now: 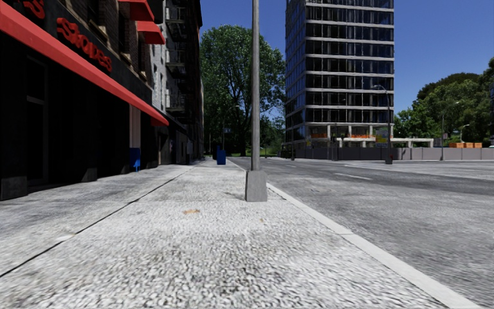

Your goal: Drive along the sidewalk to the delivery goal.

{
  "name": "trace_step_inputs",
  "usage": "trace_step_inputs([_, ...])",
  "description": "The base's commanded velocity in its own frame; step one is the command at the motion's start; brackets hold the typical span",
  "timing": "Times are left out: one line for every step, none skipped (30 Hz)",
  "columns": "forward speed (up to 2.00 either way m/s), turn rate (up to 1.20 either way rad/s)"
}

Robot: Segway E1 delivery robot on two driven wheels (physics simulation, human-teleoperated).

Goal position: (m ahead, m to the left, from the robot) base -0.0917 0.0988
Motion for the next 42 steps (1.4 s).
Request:
trace_step_inputs([1.96,0.0])
trace_step_inputs([1.96,0.0])
trace_step_inputs([1.96,0.0])
trace_step_inputs([1.96,0.0])
trace_step_inputs([1.96,0.0])
trace_step_inputs([1.93,0.0])
trace_step_inputs([1.93,0.0])
trace_step_inputs([1.81,0.0])
trace_step_inputs([1.63,0.0])
trace_step_inputs([1.39,0.0])
trace_step_inputs([0.89,0.0])
trace_step_inputs([0.89,0.0])
trace_step_inputs([0.0,0.0])
trace_step_inputs([0.0,0.0])
trace_step_inputs([0.0,0.0])
trace_step_inputs([0.0,0.0])
trace_step_inputs([0.0,0.0])
trace_step_inputs([0.0,0.0])
trace_step_inputs([0.0,0.0])
trace_step_inputs([0.0,0.0])
trace_step_inputs([0.0,0.0])
trace_step_inputs([0.0,0.0])
trace_step_inputs([0.0,0.0])
trace_step_inputs([0.0,0.0])
trace_step_inputs([0.0,0.0])
trace_step_inputs([0.0,0.0])
trace_step_inputs([0.0,0.0])
trace_step_inputs([0.0,0.0])
trace_step_inputs([0.0,0.0])
trace_step_inputs([0.0,0.0])
trace_step_inputs([0.0,0.0])
trace_step_inputs([0.0,0.0])
trace_step_inputs([0.0,0.0])
trace_step_inputs([0.0,0.0])
trace_step_inputs([0.0,0.0])
trace_step_inputs([0.0,0.0])
trace_step_inputs([0.0,0.0])
trace_step_inputs([0.0,0.0])
trace_step_inputs([0.0,0.0])
trace_step_inputs([0.0,0.0])
trace_step_inputs([0.0,0.0])
trace_step_inputs([0.0,0.0])
